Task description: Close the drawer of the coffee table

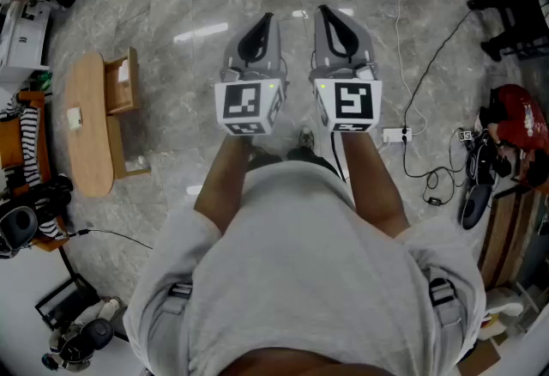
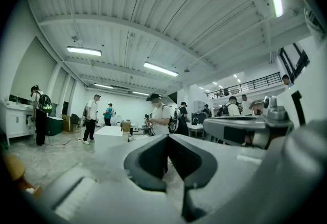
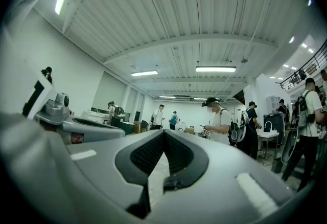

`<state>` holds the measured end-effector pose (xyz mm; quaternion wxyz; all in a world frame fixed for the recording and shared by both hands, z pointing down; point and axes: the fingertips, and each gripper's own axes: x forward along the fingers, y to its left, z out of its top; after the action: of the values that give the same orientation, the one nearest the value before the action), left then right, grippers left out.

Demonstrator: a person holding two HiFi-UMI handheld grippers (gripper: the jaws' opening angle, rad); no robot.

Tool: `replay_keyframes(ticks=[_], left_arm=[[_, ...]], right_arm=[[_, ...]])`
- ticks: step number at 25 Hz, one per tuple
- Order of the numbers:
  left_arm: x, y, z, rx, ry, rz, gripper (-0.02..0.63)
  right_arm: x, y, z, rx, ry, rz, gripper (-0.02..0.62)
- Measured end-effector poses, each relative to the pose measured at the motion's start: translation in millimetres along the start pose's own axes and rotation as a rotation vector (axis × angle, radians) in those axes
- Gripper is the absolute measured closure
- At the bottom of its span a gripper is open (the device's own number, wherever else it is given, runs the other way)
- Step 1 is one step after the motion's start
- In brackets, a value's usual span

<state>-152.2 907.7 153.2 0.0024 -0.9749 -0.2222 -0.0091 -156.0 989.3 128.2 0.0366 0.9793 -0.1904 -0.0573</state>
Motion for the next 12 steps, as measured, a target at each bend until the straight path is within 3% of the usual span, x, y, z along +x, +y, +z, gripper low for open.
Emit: replay_keyframes(ticks=[12], left_arm=[[10.5, -4.3, -4.6, 0.003, 0.009, 0.087, 0.586]], right_arm=[[4.0, -17.7, -6.4, 0.021, 0.000, 0.078, 0.589]])
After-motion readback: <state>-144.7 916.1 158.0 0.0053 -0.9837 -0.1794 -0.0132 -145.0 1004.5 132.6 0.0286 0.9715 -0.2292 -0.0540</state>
